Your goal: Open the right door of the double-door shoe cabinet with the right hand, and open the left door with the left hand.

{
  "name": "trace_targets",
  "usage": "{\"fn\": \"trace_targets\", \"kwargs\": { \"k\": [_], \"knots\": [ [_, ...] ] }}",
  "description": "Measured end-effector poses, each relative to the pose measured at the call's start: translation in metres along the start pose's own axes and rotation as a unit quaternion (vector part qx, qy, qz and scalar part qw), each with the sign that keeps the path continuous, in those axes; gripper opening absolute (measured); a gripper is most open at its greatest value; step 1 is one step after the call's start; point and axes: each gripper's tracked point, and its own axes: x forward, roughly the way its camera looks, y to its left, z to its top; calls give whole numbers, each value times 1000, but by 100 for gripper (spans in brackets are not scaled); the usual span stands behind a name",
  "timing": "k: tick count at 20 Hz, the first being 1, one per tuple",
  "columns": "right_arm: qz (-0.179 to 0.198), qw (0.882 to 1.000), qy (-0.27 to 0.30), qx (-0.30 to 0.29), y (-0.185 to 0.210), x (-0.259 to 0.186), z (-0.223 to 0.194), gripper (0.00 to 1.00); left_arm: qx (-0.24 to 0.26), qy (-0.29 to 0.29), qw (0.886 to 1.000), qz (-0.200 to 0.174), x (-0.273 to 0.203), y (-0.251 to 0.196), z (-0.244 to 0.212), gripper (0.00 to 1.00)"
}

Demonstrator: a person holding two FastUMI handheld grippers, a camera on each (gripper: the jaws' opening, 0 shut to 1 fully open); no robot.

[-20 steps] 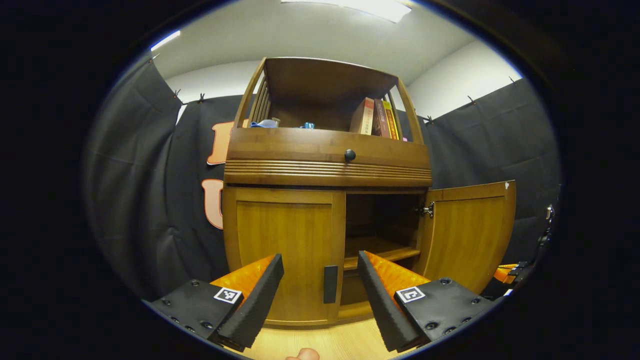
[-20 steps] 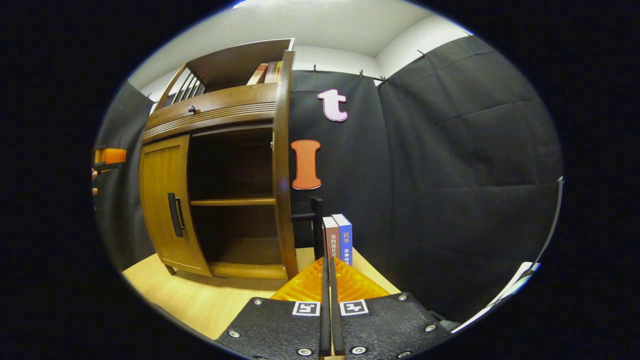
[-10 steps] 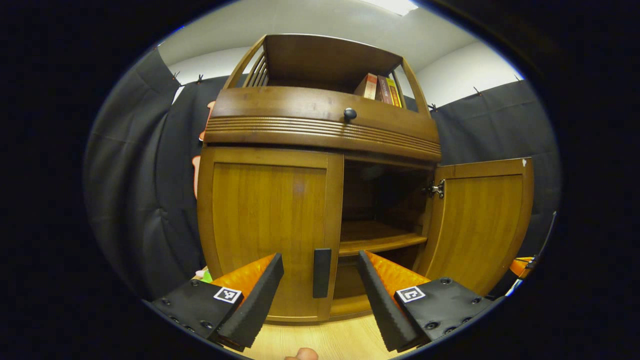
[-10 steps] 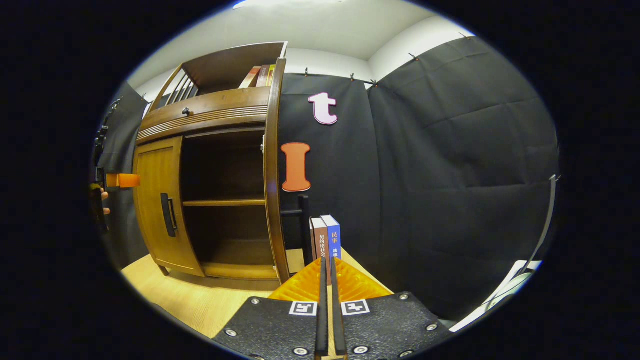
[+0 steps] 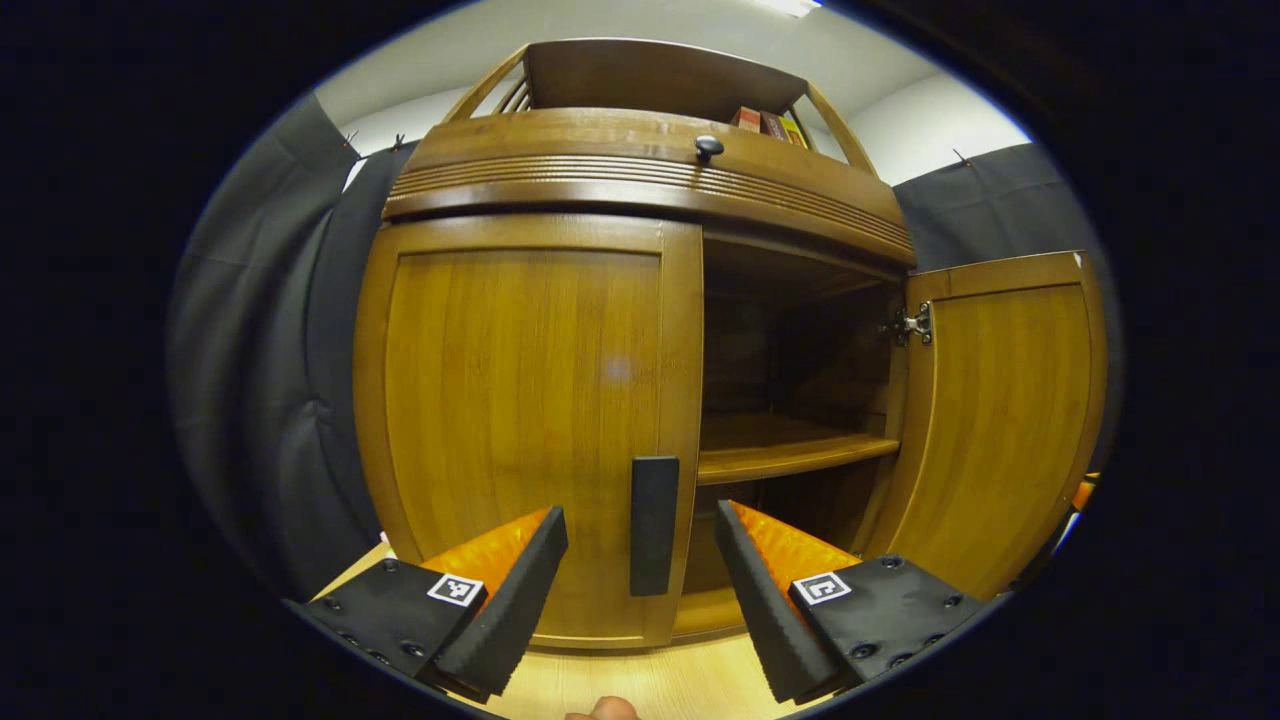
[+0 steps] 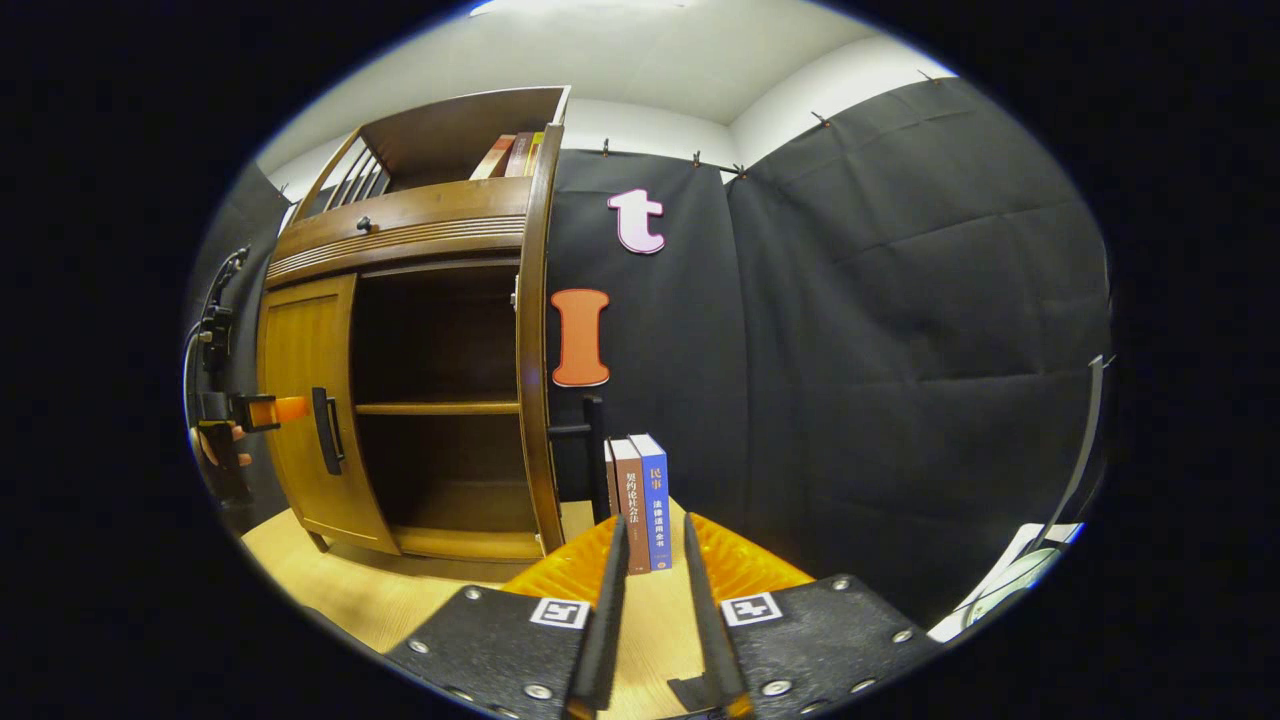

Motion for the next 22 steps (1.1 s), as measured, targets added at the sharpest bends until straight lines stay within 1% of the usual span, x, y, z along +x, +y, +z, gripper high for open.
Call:
{"fn": "trace_targets", "kwargs": {
  "k": [3, 4, 5, 8, 9, 11, 12, 13, 14, 15, 17, 21, 22],
  "knots": [
    [-6, 1000, -7, -3, -1, -2, 5, 49, -2, 5, 1000, 2, 17, 2, -11, 95],
    [-8, 1000, -10, -5, -2, -2, 7, 70, -4, 8, 1000, 1, 23, 0, -14, 95],
    [-9, 1000, -13, -7, -2, -2, 8, 73, -5, 10, 1000, 1, 30, -1, -17, 95],
    [-8, 1000, -17, -8, 0, -4, 11, 89, -7, 13, 1000, 5, 44, 2, -24, 94],
    [-9, 1000, -18, -8, 0, -4, 12, 100, -6, 15, 1000, 8, 48, 3, -28, 94],
    [-12, 1000, -20, -11, -2, -5, 13, 100, -1, 17, 1000, 16, 55, 7, -34, 93],
    [-12, 1000, -21, -11, -2, -7, 13, 92, 0, 19, 1000, 18, 56, 9, -36, 92],
    [-12, 1000, -22, -11, -2, -7, 14, 100, 0, 20, 1000, 21, 59, 10, -38, 88],
    [-11, 1000, -24, -10, -1, -9, 16, 92, -2, 20, 1000, 20, 64, 9, -40, 83],
    [-10, 1000, -25, -9, -1, -9, 17, 92, 0, 21, 1000, 22, 65, 10, -41, 79],
    [-12, 999, -29, -8, -2, -10, 20, 92, 4, 15, 1000, 13, 65, 2, -41, 70],
    [-15, 999, -30, -14, -3, -12, 21, 92, 20, 15, 1000, 13, 67, -3, -42, 40],
    [-15, 999, -29, -15, -2, -13, 21, 92, 17, 14, 1000, 11, 66, -3, -42, 39]
  ]
}}
